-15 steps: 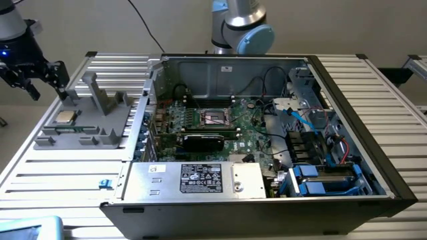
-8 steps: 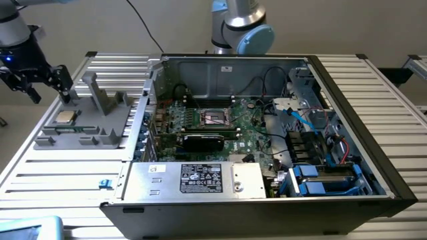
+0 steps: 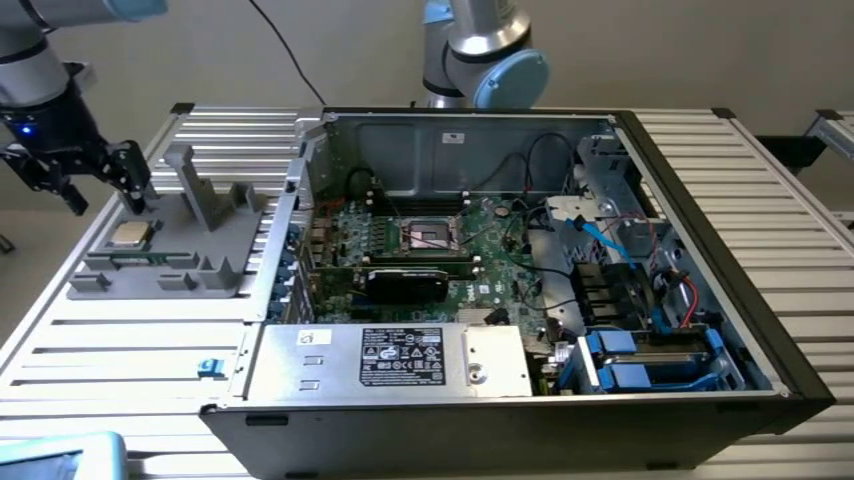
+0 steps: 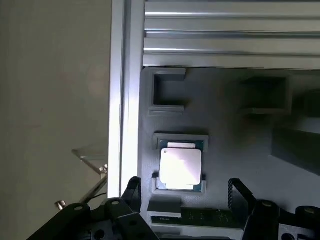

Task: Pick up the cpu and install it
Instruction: 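Pick up the cpu and move it towards the insertion slot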

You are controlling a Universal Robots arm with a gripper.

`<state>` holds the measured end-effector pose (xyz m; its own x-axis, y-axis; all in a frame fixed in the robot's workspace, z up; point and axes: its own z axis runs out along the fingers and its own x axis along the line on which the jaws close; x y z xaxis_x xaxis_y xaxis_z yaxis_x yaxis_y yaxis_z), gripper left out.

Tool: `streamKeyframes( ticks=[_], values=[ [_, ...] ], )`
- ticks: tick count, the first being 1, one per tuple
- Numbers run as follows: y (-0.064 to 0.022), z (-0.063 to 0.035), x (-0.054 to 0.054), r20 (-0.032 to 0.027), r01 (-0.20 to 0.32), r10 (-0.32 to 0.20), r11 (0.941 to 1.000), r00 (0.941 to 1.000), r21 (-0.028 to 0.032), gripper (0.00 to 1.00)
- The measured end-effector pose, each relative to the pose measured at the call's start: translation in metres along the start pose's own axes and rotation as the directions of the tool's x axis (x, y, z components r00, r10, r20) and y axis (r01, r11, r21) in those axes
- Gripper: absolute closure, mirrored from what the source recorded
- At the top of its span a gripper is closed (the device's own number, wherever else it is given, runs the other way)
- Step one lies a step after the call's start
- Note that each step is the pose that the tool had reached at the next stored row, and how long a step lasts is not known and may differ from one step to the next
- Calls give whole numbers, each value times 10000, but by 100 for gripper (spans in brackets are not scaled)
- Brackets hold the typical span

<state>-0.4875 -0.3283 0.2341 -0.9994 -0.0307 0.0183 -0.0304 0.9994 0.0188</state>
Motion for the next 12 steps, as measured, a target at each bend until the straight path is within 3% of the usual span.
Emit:
streamKeyframes(
  ticks=[12],
  values=[
    [-5, 212, -28, -49, 32, -32, 10000, 10000, -50, 20]
  ],
)
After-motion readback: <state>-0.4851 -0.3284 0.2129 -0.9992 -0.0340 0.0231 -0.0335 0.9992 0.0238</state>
